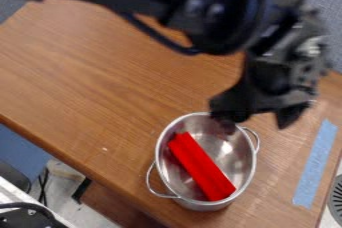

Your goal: Move the red object from the metal pot to the table

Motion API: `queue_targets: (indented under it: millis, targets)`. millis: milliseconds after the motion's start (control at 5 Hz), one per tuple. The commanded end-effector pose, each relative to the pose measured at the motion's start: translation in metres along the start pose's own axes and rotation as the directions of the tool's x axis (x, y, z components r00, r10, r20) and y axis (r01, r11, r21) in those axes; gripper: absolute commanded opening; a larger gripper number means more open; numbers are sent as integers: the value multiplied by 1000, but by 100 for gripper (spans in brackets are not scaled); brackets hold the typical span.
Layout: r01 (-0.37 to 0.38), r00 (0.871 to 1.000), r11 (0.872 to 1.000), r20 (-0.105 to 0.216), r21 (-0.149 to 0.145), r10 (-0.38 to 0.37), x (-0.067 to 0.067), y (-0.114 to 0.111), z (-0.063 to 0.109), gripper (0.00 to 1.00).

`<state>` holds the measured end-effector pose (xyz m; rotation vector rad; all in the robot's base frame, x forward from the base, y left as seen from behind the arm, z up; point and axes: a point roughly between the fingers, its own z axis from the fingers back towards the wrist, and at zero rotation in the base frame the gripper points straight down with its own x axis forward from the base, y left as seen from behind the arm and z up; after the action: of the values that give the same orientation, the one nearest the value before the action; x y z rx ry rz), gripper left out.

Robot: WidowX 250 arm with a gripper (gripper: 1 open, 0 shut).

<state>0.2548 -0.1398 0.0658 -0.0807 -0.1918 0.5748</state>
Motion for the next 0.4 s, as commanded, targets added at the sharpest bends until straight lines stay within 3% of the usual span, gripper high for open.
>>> queue_targets:
  millis: [0,200]
  targets:
    - [166,986,985,-8,-36,-167,-10,-38,14,100]
    - [140,990,990,10,-11,-140,9,-1,37,100]
